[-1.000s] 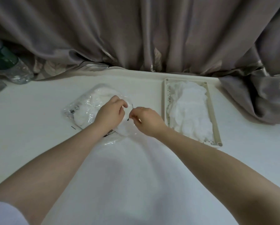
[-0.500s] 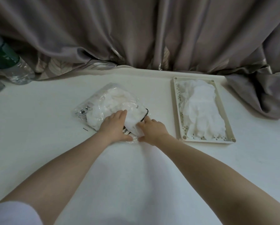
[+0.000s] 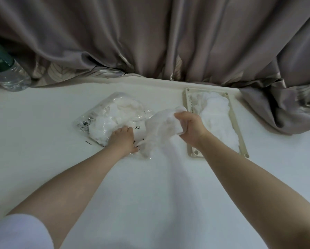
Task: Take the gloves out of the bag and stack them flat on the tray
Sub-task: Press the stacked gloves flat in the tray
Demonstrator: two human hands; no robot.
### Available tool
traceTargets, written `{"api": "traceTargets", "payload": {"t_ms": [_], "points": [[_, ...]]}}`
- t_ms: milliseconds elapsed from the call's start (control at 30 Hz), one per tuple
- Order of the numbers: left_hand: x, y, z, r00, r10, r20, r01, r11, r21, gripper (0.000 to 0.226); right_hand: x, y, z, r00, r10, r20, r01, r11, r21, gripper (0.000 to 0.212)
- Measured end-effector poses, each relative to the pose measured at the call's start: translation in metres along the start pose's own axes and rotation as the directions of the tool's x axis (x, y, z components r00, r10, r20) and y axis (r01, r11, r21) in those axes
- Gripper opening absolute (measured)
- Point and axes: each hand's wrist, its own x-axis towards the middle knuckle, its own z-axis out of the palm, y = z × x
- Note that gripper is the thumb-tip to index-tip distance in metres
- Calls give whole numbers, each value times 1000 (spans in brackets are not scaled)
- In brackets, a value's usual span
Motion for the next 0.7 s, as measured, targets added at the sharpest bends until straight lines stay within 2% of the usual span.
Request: {"api": "traceTargets", "payload": {"t_ms": [67,100,167,200,267,300,333,400,433,500,567,633,700], "points": [[-2,10,-6,999,39,-19,-39,998,-41,59,-11,-10,-13,997,59,54,-61,998,34,14],[-4,15,-12,994,61,-86,-69,993,-101,54,-14,-12,-19,993,87,74,-89,996,30,16],[-9,35,-27,969,61,-239,-142,930,-338,46,-23,-19,-31,987,115,111,-115,993,-3,27],[-13,48,-36,972,48,-229,-169,821,-545,39,-28,-22,-36,985,118,126,-116,993,-25,27],[-24,76,-54,986,147,-74,-129,413,-901,22,-36,-28,-40,982,94,162,-85,994,-66,20],[-31,90,-60,972,234,-13,-75,257,-964,26,-41,-31,-43,979,76,187,-64,996,-68,17],[-35,104,-65,951,310,25,-37,193,-980,37,-47,-34,-50,978,53,202,-42,997,-59,16],[-41,120,-67,929,368,36,-42,202,-979,50,-55,-38,-61,975,32,219,-27,999,-24,18],[-45,128,-68,927,374,13,-69,206,-976,47,-60,-41,-69,973,23,230,-27,1000,11,23],[-49,137,-69,930,364,-57,-137,197,-971,24,-70,-47,-84,962,1,274,-30,995,100,33],[-52,142,-71,919,375,-120,-213,218,-952,15,-79,-53,-96,943,-28,332,-23,988,150,41],[-54,150,-74,905,398,-151,-258,232,-938,26,-87,-61,-108,941,-52,335,4,989,145,53],[-54,155,-77,899,409,-153,-288,293,-912,32,-89,-68,-120,942,-71,327,31,992,123,69]]}}
